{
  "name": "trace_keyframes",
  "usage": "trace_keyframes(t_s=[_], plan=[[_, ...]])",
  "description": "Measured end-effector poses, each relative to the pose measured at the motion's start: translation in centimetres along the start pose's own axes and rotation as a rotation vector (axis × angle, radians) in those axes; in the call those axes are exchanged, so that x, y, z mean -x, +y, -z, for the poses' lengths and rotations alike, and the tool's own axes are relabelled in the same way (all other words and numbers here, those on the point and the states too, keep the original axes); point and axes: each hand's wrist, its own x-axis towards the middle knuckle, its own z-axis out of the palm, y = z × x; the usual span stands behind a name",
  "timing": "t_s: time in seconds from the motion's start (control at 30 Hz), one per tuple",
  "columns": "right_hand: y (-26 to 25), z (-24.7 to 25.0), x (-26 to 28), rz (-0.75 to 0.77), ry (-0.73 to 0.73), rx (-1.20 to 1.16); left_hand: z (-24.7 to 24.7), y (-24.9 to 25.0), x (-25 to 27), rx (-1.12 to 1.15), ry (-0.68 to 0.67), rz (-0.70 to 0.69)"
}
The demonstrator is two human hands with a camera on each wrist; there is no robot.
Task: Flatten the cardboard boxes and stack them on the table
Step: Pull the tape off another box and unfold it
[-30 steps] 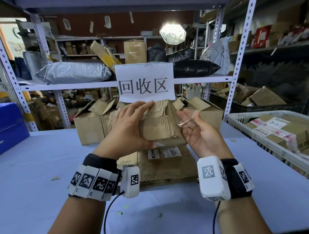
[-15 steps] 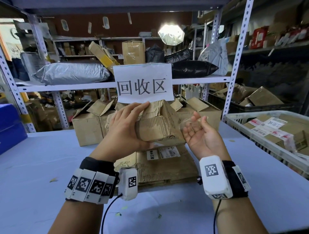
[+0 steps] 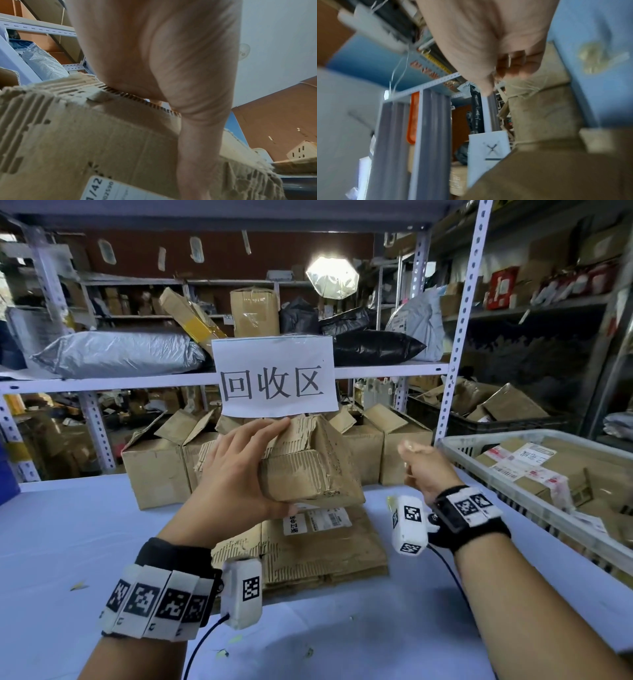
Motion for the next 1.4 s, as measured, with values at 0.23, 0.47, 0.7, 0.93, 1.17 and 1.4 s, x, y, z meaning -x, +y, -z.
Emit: trace_keyframes(t_s=[0.23,0.47,0.7,0.93,1.17,1.4], plan=[[1.2,1.3,-3.8,0.01,-0.123,0.692,-0.2,0.3,-0.1,-0.016,0.002,-0.034],[1.8,0.5,-3.2,-0.058,-0.342,1.12,0.0,0.3,-0.2,-0.006,-0.017,-0.052],[1.0,0.5,-2.1,-0.026,-0.462,1.58,0.3,0.6,-0.2,-0.004,-0.043,-0.047],[-1.4,-1.8,-1.5,0.084,-0.445,1.527,0.0,0.5,-0.4,-0.017,-0.038,-0.044],[-5.7,-6.0,4.5,0.46,-0.529,0.575,-0.2,-0.2,-0.4,0.0,0.052,0.03],[-7.7,-6.7,9.3,0.675,-0.783,0.741,0.5,-0.9,-0.2,0.007,0.074,0.072]])
